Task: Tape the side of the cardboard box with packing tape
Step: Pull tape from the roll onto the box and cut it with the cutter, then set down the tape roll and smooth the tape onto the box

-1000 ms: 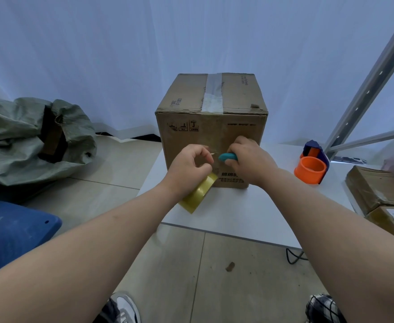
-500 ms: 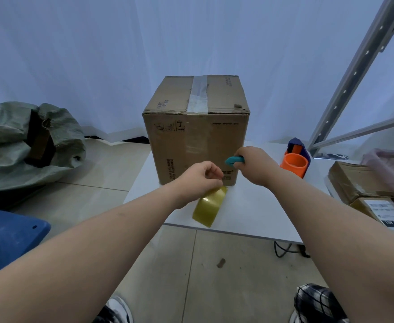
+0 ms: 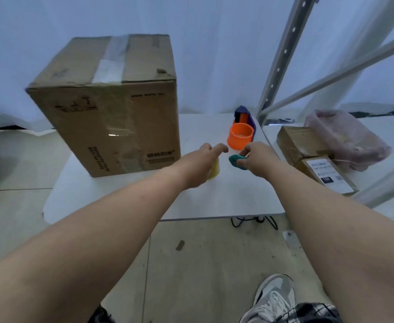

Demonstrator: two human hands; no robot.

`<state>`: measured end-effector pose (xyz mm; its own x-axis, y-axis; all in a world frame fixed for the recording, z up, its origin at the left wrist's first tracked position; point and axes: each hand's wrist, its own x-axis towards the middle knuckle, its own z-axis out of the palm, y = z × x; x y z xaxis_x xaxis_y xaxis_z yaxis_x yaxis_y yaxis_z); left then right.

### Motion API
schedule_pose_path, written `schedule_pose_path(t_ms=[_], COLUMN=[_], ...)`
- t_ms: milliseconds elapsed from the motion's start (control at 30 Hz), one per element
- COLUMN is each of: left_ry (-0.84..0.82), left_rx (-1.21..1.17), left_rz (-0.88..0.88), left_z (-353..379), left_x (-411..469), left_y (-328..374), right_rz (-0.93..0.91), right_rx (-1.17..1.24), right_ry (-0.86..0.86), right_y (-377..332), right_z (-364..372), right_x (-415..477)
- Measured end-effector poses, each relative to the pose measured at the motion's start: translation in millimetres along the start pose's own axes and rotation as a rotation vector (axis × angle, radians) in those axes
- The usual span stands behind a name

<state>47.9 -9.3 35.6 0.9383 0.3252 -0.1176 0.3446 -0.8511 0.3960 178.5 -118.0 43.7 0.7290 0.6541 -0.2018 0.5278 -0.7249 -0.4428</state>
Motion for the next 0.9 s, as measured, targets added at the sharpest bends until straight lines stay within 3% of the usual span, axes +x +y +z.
schedule_pose_path(t_ms=[433,600,767,900], left_ry=[0.1,0.187,0.254,0.298], left_rx=[0.22,0.212,0.075,-0.055], left_rz=[0.096,0.13,0.058,-0.047], left_z=[37,22,-4,-28], left_x=[41,34,-2,-40], left_y=[-17,-15,-25,-42], right_rz=[0.181,0.083,-0.074,-0.205], right_rx=[0.064,-0.068,0.035,0.077], right_ry=[-0.054,0.022,0.172,0.176], right_y=[40,26,-16,-60], right_z=[20,12,2,5], right_x=[24,24,15,1])
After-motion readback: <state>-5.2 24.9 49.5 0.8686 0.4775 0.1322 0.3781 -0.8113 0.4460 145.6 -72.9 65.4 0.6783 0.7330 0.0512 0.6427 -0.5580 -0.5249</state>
